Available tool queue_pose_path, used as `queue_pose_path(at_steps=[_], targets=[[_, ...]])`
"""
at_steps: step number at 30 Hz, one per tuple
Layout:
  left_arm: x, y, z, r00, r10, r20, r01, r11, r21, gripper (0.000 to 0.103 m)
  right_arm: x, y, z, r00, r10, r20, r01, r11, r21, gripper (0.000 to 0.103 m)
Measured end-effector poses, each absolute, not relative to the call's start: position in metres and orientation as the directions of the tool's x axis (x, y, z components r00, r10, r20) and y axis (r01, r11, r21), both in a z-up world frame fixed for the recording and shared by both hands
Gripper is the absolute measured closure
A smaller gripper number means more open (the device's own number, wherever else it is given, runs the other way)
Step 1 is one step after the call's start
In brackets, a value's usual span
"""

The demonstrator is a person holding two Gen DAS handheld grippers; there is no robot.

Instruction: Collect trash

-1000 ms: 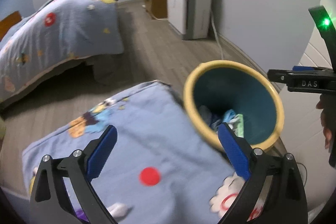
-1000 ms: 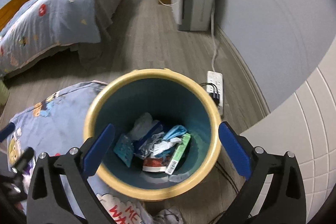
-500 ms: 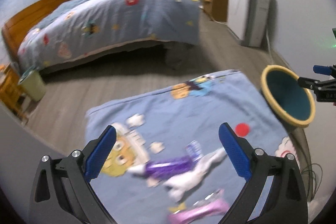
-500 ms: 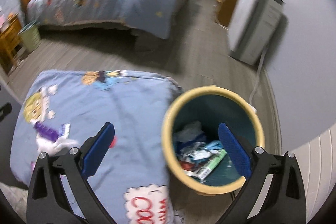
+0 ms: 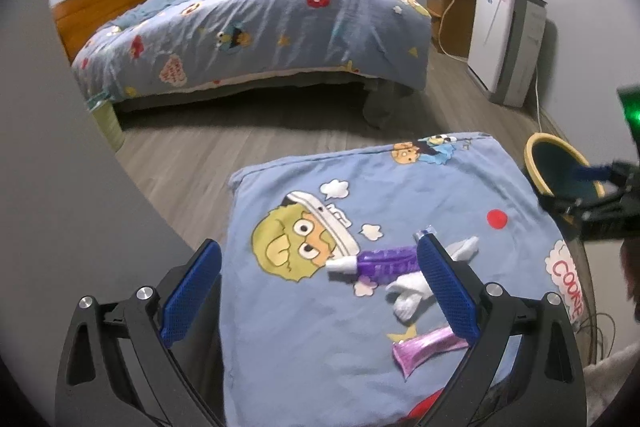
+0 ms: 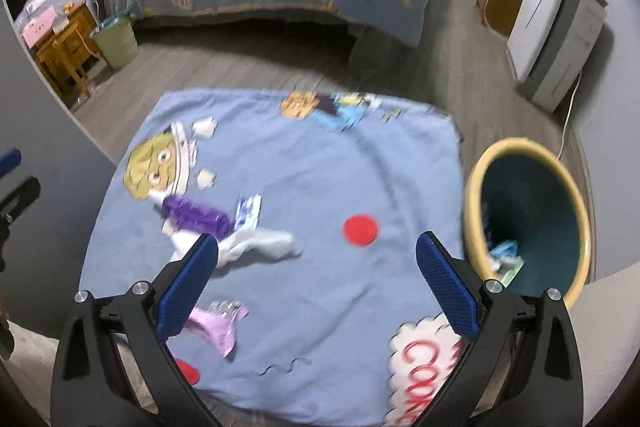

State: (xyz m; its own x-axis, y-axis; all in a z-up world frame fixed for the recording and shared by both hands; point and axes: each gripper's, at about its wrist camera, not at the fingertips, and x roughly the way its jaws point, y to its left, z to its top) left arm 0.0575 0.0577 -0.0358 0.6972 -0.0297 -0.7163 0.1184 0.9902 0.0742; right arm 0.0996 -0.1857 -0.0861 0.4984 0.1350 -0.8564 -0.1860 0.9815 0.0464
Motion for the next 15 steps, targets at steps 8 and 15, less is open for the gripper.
queue_pose_path(at_steps=[8,15], targets=[[0.061,0.072,-0.043,0.685,-0.047,-0.727,0.119,0.992,0.048,0.006,0.087,-0.144,-0.123,0.432,0.161,-0.888,-0.236,0.97,0.061,0.006],[0.073,0.072,-0.064,0.646,-0.053,-0.762,0.135,0.99,0.046,0.006,0.107,-0.158,-0.142,0.403,0.152,-0.903,-0.127,0.986,0.109,0.015]])
